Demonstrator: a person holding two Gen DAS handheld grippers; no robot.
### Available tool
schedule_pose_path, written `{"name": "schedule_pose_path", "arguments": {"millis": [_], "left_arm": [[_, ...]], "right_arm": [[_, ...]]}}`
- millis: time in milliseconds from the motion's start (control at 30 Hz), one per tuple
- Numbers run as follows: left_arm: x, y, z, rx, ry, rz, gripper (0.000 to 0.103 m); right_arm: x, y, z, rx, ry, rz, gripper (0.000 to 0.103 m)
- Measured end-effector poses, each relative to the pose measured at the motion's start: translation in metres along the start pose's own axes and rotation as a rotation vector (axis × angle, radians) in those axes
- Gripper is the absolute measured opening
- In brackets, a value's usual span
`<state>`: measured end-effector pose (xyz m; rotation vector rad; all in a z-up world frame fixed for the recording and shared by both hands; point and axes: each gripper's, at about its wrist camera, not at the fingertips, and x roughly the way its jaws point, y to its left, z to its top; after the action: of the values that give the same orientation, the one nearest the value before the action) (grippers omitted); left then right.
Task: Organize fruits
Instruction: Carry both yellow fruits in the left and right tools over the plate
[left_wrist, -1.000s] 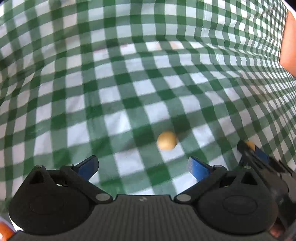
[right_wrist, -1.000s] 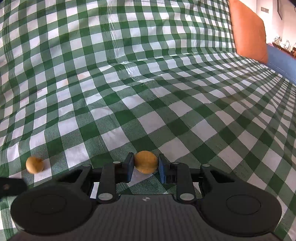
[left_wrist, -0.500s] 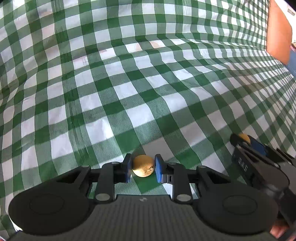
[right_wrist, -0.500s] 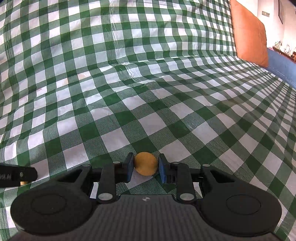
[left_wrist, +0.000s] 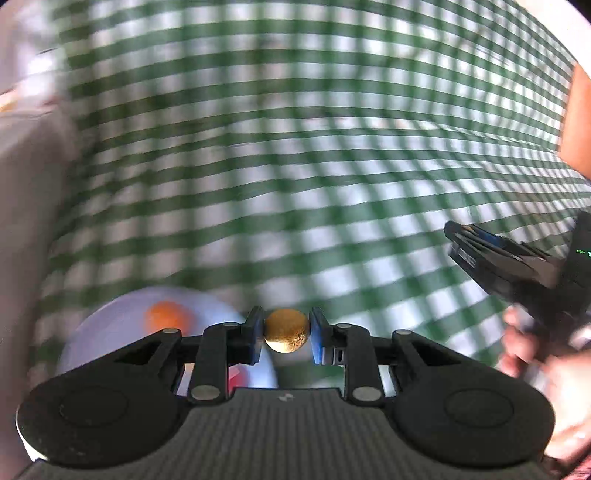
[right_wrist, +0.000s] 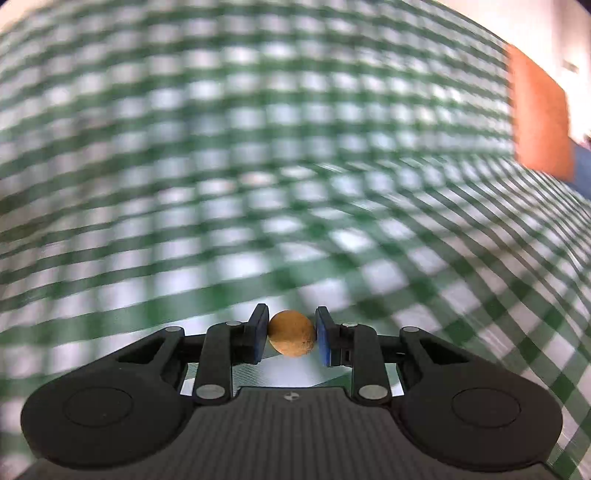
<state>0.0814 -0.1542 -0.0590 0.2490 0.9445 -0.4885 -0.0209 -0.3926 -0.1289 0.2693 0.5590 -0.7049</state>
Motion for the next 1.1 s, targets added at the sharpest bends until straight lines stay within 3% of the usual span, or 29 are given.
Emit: {"name": "schedule_pose_path", "arguments": {"millis": [133,200,333,600,1100], "left_arm": [[-0.036,0.047,-0.029,-0.029,0.018,0.117,0.029],[-0.052,0.067,-0.04,-0.059,0.011,0.154,0.029],[-0.077,0.093,-0.054,-0.115,-0.021,0.159,0.029],[-0.092,0.117,-0.072,-0.169,-0.041,0.125,0.029],[-0.032,0.131,-0.057,-0.19,0.009,0.081,0.029]], "right_arm": [[-0.07,0.05,-0.022,-0.084,0.073,0.258,0.029],[-0.099,0.072,-0.033,-0.103,0.124,0.333,0.029],[-0.144,0.109,-0.047,-0.157,0.193,0.421,0.029],[-0.186,0.155,-0.044,-0.276,0.177,0.435,0.029],[-0.141,0.201,-0.047,-0.395,0.172,0.445,0.029]]}}
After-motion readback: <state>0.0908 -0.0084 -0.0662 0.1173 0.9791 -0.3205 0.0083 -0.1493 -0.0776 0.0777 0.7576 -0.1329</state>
